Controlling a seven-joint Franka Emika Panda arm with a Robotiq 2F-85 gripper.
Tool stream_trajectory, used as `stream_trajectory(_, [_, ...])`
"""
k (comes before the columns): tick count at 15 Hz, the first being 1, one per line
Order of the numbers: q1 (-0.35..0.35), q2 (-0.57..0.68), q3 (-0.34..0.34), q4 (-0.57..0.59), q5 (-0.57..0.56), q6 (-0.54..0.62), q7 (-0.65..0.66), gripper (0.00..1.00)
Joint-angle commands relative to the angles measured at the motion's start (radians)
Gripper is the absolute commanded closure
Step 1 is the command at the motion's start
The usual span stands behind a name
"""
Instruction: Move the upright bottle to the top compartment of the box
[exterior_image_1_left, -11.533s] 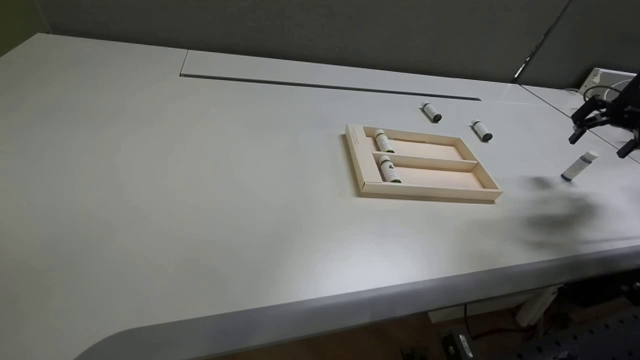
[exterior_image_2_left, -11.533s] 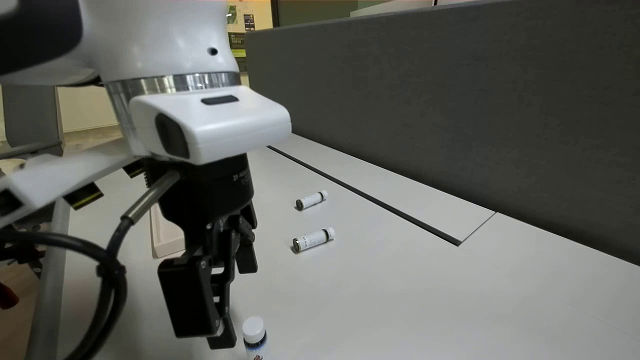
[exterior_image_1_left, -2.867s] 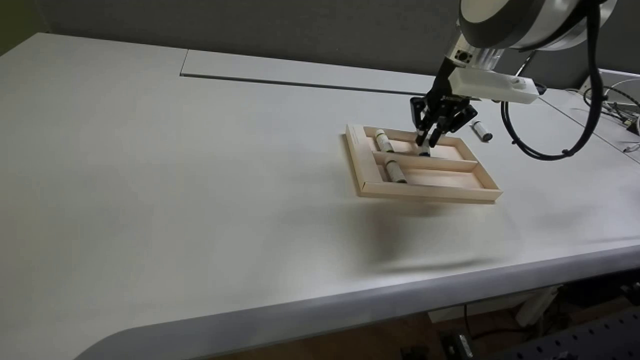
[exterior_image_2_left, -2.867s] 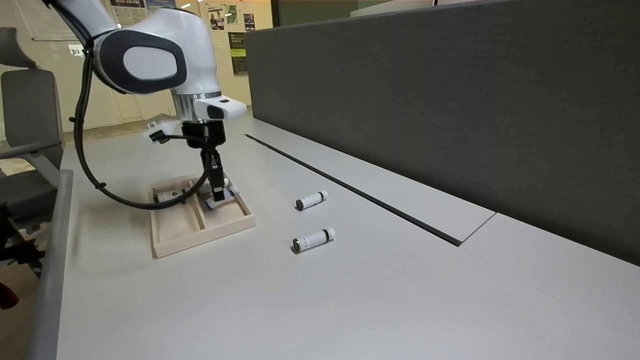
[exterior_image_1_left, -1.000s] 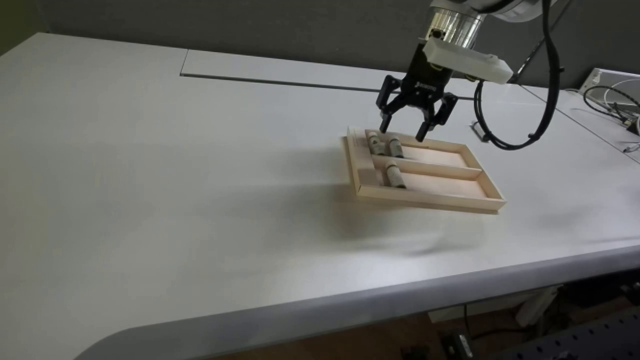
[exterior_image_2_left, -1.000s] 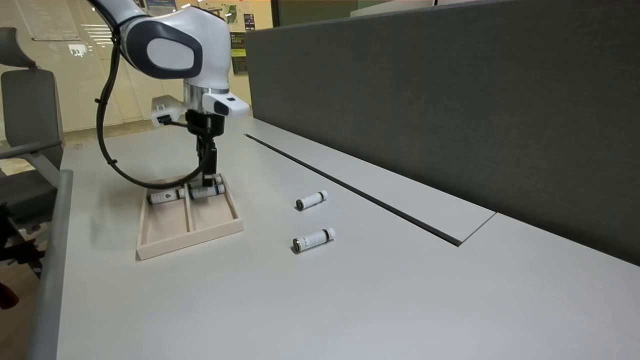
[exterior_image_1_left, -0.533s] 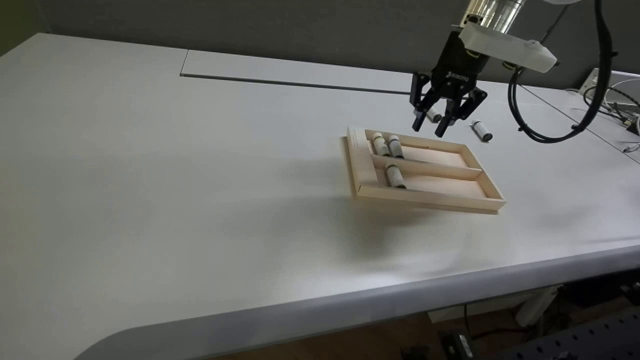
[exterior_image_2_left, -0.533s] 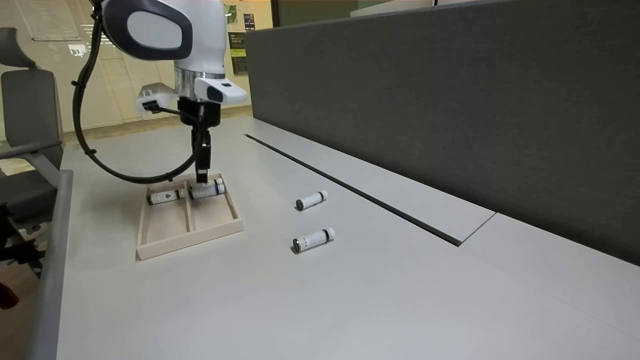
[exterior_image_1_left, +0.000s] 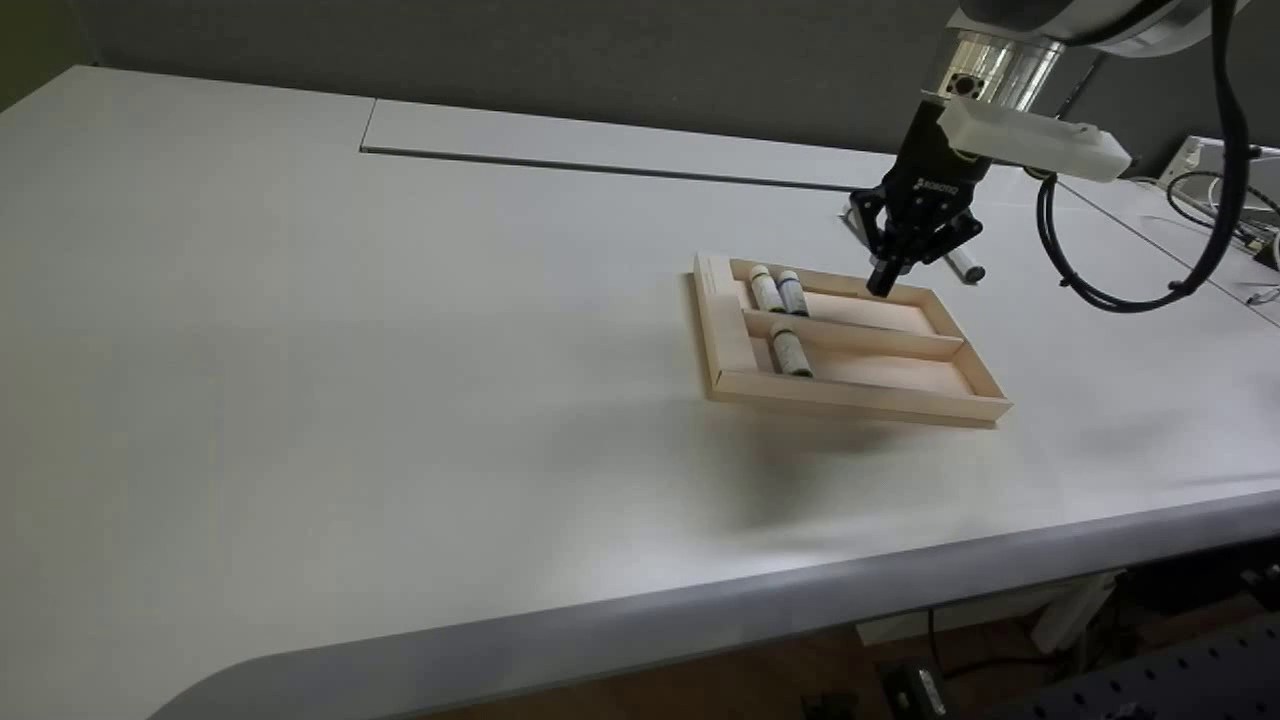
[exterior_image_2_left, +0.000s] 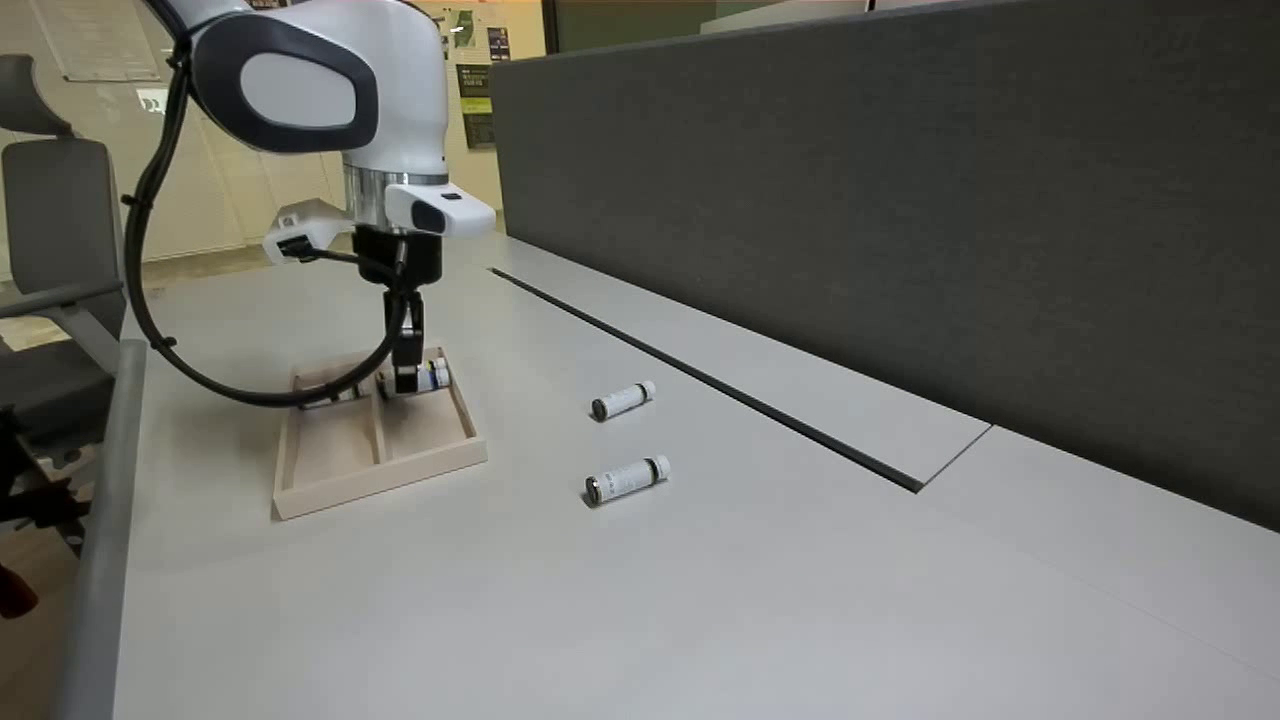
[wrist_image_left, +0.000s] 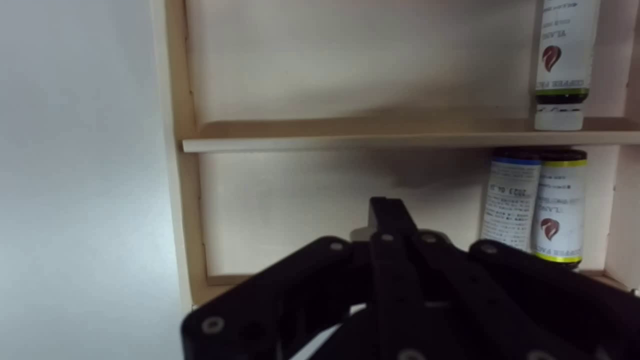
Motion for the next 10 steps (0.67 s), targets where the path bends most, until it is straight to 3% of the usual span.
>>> stream_trajectory(1, [0.027, 0.02, -0.01, 0.004, -0.039, 0.032, 0.037, 1.0])
stream_trajectory(10, [0.091, 0.087, -0.007, 0.034, -0.067, 0.082, 0.055, 1.0])
